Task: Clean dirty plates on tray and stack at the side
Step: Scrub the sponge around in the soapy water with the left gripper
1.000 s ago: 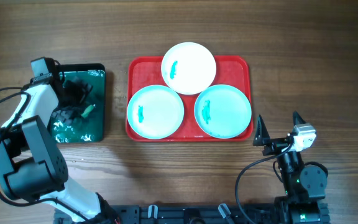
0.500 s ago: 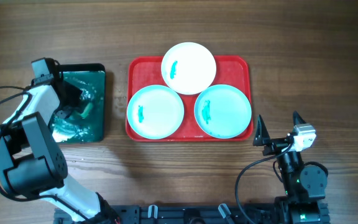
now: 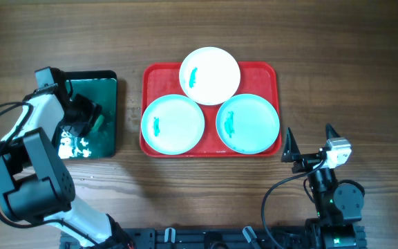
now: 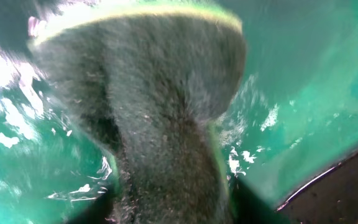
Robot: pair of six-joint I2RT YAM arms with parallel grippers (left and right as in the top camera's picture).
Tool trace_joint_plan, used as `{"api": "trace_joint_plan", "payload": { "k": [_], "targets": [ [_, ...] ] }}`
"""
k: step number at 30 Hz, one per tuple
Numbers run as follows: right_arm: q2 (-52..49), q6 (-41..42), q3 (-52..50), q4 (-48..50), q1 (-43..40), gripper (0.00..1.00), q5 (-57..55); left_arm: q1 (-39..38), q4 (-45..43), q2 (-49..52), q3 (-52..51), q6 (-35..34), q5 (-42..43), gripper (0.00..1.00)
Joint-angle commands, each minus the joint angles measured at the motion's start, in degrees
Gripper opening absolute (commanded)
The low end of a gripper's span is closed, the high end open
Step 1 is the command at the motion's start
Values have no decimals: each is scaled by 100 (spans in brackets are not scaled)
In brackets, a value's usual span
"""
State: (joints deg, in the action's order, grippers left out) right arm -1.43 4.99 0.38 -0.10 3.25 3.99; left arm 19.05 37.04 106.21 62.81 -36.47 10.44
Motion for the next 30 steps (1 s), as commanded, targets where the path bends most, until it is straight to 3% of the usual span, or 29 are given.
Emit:
{"api": "trace_joint_plan", "payload": {
  "k": [1,4,5,6,7,8,19,20,24,28,30],
  "targets": [
    [2,-48,-9,15,11,100,-66,-13,15,234,-184,0,319,8],
    [2,-48,-9,17,11,99,-66,-13,-57,234,-184,-2,-109,4],
    [2,-48,-9,17,11,100,-66,-13,-72,234,-184,-2,-354,9],
    [2,-48,-9,17,11,100,-66,-13,-105,234,-184,0,-627,40],
    [2,-48,-9,15,11,100,-66,-13,-129,234,-184,0,-765,94],
    [2,-48,-9,15,11,100,-66,-13,-146,234,-184,0,-885,100],
    [2,-48,-9,17,11,100,-66,-13,-529,234,-184,-2,-1054,100],
    [2,-48,-9,17,11,100,-66,-13,-535,234,-184,-2,-1054,94],
    [2,-48,-9,17,11,100,-66,-13,-535,234,-184,-2,-1054,52],
    [2,-48,-9,17,11,100,-66,-13,-533,234,-184,-2,-1049,28],
    [2,-50,-9,17,11,100,-66,-13,-533,232,-184,-2,-1029,25]
  ]
}}
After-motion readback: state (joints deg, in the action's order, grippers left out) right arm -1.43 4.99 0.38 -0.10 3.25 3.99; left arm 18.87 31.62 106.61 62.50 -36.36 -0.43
